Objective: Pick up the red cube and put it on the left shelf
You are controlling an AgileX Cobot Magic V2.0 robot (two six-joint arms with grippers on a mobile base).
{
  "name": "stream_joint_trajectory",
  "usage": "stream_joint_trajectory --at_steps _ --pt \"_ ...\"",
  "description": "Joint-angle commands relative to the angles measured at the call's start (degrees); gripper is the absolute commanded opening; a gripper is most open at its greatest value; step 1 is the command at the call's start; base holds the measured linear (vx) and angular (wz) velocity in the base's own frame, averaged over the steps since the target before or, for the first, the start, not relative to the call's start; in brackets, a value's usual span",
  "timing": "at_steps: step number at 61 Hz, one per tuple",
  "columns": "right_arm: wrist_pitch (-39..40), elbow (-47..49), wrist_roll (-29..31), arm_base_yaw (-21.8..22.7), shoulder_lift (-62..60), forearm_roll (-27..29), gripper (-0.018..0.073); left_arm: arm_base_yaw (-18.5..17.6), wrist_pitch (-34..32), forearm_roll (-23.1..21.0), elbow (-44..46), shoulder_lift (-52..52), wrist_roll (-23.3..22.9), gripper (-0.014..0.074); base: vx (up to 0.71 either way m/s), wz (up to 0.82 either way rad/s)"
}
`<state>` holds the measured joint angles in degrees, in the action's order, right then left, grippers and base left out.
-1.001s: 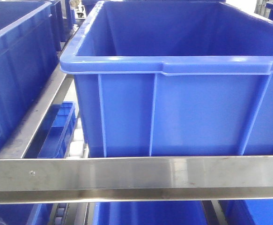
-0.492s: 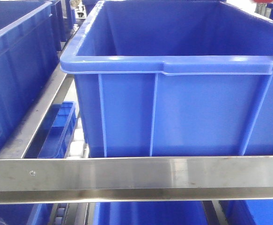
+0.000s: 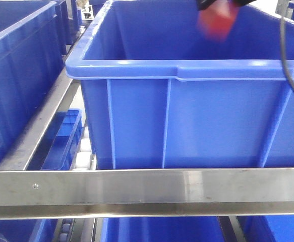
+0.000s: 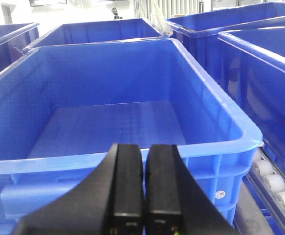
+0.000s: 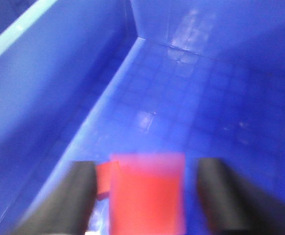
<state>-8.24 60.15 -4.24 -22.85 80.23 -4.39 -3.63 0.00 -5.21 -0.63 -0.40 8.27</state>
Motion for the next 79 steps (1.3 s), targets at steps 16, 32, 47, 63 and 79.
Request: stream_joint_trajectory --at_steps 16,32,47,63,79 --pt "4.4 2.6 0.4 0.4 -0.8 -0.8 0.0537 -0.3 -4.8 -0.4 -1.3 0.5 0.0 0.0106 0.0 0.0" --pt "3.2 0.6 0.4 0.4 -3.4 -0.8 0.0257 -0.3 -4.8 -0.4 -1.3 0.5 0.0 0.0106 -0.01 -0.06" --pt "7.6 -6.6 0.4 1.5 -11.7 -0.8 0.0066 -0.3 -4.8 -0.4 -1.3 0.5 0.0 0.0106 0.0 -0.02" --pt "11.5 -17.7 0.4 6.4 -24.4 -0.8 0.0066 -0.3 -4.8 -0.4 -1.3 0.5 0.0 0.0106 0.0 0.0" --pt "11.6 -24.8 0.4 13.8 -36.6 -0.8 0.0066 -0.3 -4.8 -0.4 -1.3 0.5 0.0 0.0106 -0.01 -0.06"
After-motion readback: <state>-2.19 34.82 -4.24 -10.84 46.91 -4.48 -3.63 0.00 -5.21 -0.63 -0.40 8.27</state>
